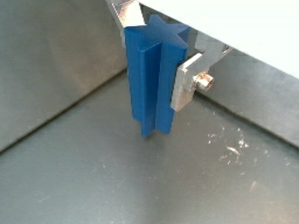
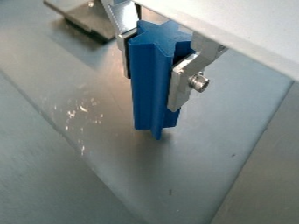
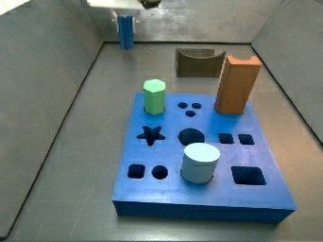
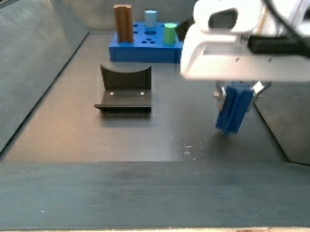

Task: Pick up the star object. Move up. Move to above the board. Insert the star object.
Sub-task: Move up, then move to above the board.

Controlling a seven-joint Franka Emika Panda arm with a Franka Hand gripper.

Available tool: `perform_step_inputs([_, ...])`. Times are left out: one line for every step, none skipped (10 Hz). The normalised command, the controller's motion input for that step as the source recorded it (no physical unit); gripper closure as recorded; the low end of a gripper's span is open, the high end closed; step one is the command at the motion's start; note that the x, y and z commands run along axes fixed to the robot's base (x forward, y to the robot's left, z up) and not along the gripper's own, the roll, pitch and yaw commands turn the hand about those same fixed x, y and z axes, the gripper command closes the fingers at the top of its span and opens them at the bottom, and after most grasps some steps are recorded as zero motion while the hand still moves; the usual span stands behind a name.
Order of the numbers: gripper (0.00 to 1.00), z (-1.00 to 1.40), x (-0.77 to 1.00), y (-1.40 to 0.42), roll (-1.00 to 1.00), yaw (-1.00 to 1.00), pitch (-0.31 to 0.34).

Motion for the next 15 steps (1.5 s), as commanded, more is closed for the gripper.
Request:
perform_step_inputs([1.00,0.54,-0.03,0.00,0.03,0.00,0.065])
perform_step_inputs([1.00,0.44,-0.02,0.00,0.04,0.00,0.070])
perform_step_inputs([1.00,0.25,-0.02,0.00,0.06,-0.01,0.074])
perform_step_inputs([1.00,1.00,0.27,0.00,0.09,0.19,-0.091])
perform_step_inputs([1.00,1.00,0.27,-0.01,0.09,0.18,-0.059])
perform_step_inputs([1.00,1.00,0.26,-0.01,0.09,0.15,-0.015])
perform_step_inputs([1.00,1.00,0.23,-0.01,0.08,0.08,0.061])
perform_step_inputs([1.00,1.00,0.22,-0.01,0.08,0.06,0.084])
perform_step_inputs([1.00,1.00,0.20,-0.01,0.09,0.04,0.108])
perform_step_inputs([1.00,1.00,0.18,-0.01,0.10,0.04,0.116])
perform_step_inputs([1.00,1.00,0.16,-0.01,0.11,0.03,0.120])
perform_step_inputs([1.00,1.00,0.15,-0.01,0.11,0.03,0.118])
perform_step_inputs([1.00,1.00,0.13,-0.02,0.10,0.03,0.116])
perform_step_inputs([1.00,1.00,0.12,-0.01,0.10,0.03,0.112])
perform_step_inputs([1.00,1.00,0.11,-0.02,0.10,0.03,0.113])
